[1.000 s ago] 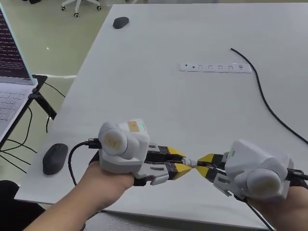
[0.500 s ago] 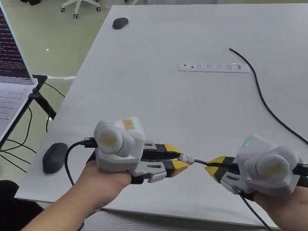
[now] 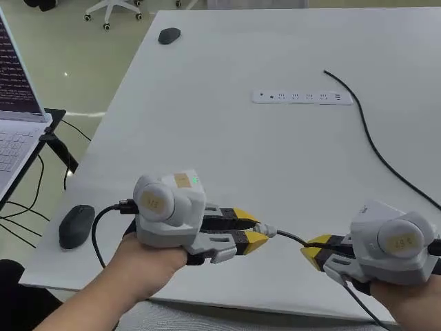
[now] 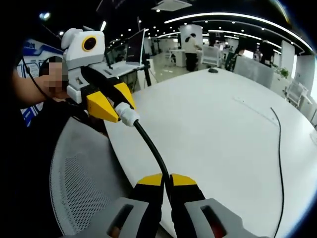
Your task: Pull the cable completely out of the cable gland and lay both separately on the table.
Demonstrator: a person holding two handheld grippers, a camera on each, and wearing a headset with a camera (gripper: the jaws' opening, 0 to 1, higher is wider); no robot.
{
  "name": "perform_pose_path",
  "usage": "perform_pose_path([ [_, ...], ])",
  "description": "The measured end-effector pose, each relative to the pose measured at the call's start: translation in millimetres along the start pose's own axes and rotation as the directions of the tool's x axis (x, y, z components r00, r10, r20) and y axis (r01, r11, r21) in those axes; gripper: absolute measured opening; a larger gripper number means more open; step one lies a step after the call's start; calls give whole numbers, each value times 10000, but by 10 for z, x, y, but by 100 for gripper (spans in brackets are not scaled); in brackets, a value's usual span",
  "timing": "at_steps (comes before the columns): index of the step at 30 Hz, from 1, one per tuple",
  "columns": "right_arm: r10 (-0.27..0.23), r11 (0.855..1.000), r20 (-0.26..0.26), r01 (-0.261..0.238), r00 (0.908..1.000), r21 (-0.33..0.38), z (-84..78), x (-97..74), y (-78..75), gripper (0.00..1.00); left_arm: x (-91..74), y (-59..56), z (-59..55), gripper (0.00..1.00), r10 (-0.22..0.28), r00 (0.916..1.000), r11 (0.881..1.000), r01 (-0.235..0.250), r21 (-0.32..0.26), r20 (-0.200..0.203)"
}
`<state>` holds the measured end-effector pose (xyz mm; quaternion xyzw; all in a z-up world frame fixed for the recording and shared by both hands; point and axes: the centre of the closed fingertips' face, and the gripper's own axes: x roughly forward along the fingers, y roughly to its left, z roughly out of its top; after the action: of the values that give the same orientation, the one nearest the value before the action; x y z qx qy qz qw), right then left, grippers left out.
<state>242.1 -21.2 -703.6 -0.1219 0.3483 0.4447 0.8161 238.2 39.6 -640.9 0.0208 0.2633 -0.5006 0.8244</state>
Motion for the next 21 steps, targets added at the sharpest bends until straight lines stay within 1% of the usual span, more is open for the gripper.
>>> perform_pose_path([
  [2, -65, 10000, -50, 65, 10000, 21, -28, -10, -28, 0, -28, 33, 6, 15, 109, 9999, 9999, -108, -62, 61],
  [4, -146, 9996, -83, 148, 9999, 225, -41, -24, -64, 0, -42, 40, -2, 15, 92, 9999, 9999, -91, -132, 69],
  [5, -104, 9994, -32, 105, 9999, 320, -33, -35, -71, 0, -46, 41, -12, 15, 106, 9999, 9999, -105, -129, 45],
  [7, -158, 9995, -13, 158, 9999, 273, -26, -43, -77, 0, -56, 34, -25, 15, 124, 9999, 9999, -124, -104, 2],
  [10, -207, 9994, 1, 207, 9998, 287, -24, -50, -88, 0, -63, 29, -30, 15, 149, 9999, 9998, -148, -152, 38],
  [16, -194, 9997, -59, 195, 9998, 175, -24, -44, -66, 0, -60, 13, -51, 15, 112, 9999, 9998, -112, -186, 30],
  [19, -248, 9997, -137, 249, 9996, 31, -23, -36, -74, 0, -62, 27, -63, 15, 121, 9999, 9997, -120, -207, 38],
  [21, -253, 9997, -140, 253, 9996, 8, 7, -41, -84, 0, -66, 42, -72, 15, 134, 9999, 9997, -133, -212, 50],
])
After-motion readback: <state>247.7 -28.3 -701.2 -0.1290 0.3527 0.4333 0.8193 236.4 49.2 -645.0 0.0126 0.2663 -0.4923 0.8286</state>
